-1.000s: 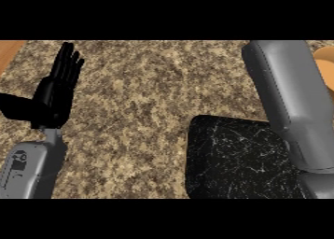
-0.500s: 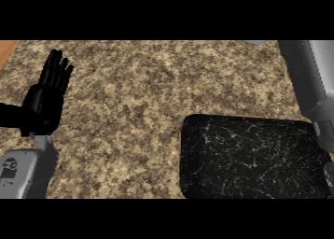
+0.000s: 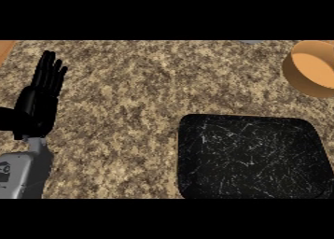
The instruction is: Pick the croissant from the tray and place it in the pot
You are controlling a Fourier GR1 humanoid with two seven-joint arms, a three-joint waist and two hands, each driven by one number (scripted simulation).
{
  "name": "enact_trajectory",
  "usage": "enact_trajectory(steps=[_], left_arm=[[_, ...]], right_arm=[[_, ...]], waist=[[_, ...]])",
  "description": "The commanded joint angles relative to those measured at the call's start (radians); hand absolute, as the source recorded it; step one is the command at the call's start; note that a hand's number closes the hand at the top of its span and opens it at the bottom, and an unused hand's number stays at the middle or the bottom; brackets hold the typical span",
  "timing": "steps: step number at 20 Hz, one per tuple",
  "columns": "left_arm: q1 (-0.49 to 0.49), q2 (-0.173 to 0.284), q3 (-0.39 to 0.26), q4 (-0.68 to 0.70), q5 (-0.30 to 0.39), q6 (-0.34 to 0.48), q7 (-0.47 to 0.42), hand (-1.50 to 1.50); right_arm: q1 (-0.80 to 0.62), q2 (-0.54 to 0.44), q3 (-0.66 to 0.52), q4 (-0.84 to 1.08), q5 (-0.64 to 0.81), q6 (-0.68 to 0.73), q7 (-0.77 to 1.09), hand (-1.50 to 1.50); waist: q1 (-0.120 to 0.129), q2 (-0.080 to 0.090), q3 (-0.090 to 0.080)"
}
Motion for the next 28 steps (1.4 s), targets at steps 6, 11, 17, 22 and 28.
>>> enact_trajectory(steps=[6,11,17,22,28], left_arm=[[-0.017,0.014,0.018,-0.022,0.007,-0.009,0.037,0.00],[-0.021,-0.052,-0.028,0.032,-0.052,0.030,-0.044,0.00],[0.042,-0.012,-0.011,-0.038,-0.013,-0.024,-0.010,0.00],[-0.039,-0.045,-0.031,0.012,-0.038,0.007,-0.012,0.00],[-0.041,-0.022,0.019,0.092,-0.008,-0.026,-0.047,0.00]], right_arm=[[0.128,-0.111,-0.087,0.135,-0.117,-0.172,-0.233,1.50],[0.095,-0.168,-0.123,0.272,-0.146,-0.212,-0.280,1.50],[0.112,-0.140,-0.244,0.369,-0.289,-0.152,-0.291,1.50],[0.108,-0.161,-0.299,0.441,-0.384,-0.126,-0.514,-1.50],[0.092,-0.141,-0.328,0.383,-0.456,-0.197,-0.682,-1.50]], waist=[[0.010,0.004,0.000],[0.015,0.008,0.001],[0.026,0.004,0.002],[0.030,0.014,0.003],[0.015,0.010,0.001]])
